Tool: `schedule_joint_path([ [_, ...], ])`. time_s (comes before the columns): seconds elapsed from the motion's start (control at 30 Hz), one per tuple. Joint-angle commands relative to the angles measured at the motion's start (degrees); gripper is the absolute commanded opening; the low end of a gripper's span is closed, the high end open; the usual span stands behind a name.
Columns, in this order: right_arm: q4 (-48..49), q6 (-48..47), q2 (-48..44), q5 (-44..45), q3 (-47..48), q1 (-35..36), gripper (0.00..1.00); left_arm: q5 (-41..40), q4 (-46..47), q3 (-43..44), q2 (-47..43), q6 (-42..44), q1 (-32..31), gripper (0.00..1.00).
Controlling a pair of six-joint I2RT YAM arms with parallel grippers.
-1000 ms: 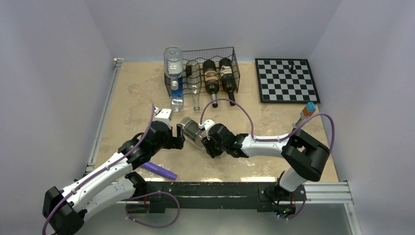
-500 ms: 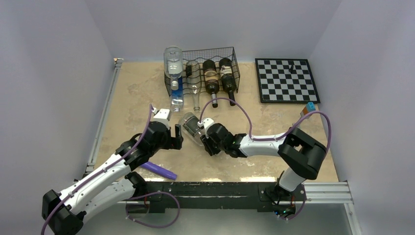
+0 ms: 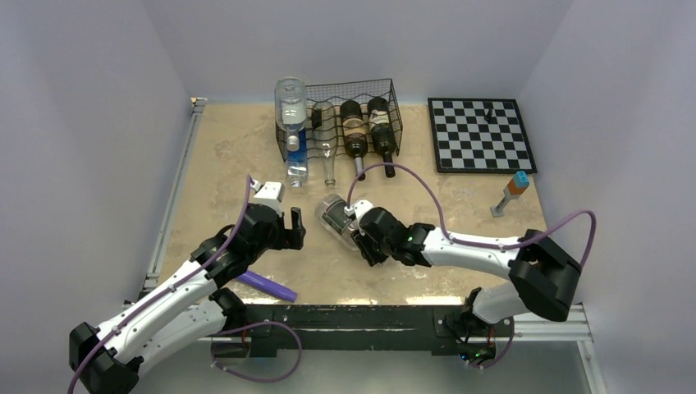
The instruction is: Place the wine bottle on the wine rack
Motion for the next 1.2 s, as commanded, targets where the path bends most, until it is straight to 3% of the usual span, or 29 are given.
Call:
schedule_joint_path([
  [0.0,5.37,0.33,-8.89,3.33,2.43,0.51,0.0,-1.72,0.96,2.52,-1.05,0.87,0.3,0.96],
  [0.33,1.46,0.17,-19.97,7.15,4.58,0.53,0.0,-3.54,1.46,2.39,-2.78,0.57,0.35,0.95],
  [0.5,2.03,-1.74,-20.54,10.75,9.52,0.34,0.0,-4.49,1.68,2.71,-4.78,0.55,0.32,0.95],
  [0.73,2.78,-3.14,-10.79,8.96,24.54,-4.83,0.0,-5.21,-0.2,5.74,-8.18,0.93,0.32,0.95],
  [1.03,5.61,5.17,6.88,2.44,44.78,-14.06,0.0,-5.61,-5.03,10.41,-11.04,0.25,0.35,0.96],
  [1.17,11.56,9.79,14.73,1.14,49.99,-16.17,0.0,-5.83,-7.83,11.79,-12.01,-1.14,0.35,0.96],
])
